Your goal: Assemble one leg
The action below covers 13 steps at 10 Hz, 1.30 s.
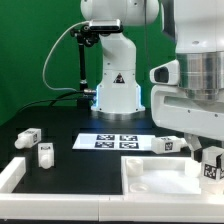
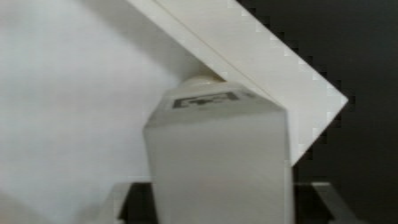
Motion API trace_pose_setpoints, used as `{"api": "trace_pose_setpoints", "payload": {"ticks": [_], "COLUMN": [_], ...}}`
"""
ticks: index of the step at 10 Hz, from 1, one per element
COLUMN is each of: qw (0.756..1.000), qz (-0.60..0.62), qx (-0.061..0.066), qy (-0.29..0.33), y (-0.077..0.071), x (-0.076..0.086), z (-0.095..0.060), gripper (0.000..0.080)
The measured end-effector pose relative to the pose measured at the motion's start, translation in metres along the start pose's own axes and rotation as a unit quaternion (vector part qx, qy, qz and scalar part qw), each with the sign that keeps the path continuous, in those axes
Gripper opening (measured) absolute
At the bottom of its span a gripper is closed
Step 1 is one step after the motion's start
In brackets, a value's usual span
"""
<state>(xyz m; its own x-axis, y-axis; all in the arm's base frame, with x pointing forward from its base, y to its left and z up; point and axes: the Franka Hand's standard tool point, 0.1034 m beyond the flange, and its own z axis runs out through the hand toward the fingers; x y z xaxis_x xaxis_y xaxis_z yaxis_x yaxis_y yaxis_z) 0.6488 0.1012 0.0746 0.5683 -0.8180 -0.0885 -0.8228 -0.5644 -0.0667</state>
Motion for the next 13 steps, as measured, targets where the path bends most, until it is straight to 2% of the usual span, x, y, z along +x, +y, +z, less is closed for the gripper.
{"api": "trace_pose_setpoints", "payload": {"ticks": [3, 4, 6, 7, 10, 11, 13], "qw": [0.991, 0.975, 0.935, 0.913, 0.865, 0.856, 0.858], "qz": [0.131, 0.22, 0.353, 0.407, 0.5, 0.515, 0.512], "qx": [-0.001, 0.004, 0.02, 0.022, 0.023, 0.023, 0.023], "qy": [0.0, -0.002, -0.018, -0.024, -0.024, -0.022, -0.021], "y": [0.002, 0.0035, 0.0076, 0.0075, 0.0089, 0.0089, 0.0089], "x": [0.0018, 0.0012, -0.0006, -0.0019, -0.0027, -0.0029, -0.0029], "z": [0.0003, 0.0003, 0.0007, 0.0001, -0.0001, -0.0005, -0.0005], "gripper": [0.0292, 0.0292, 0.0292, 0.0292, 0.0293, 0.0294, 0.0294]}}
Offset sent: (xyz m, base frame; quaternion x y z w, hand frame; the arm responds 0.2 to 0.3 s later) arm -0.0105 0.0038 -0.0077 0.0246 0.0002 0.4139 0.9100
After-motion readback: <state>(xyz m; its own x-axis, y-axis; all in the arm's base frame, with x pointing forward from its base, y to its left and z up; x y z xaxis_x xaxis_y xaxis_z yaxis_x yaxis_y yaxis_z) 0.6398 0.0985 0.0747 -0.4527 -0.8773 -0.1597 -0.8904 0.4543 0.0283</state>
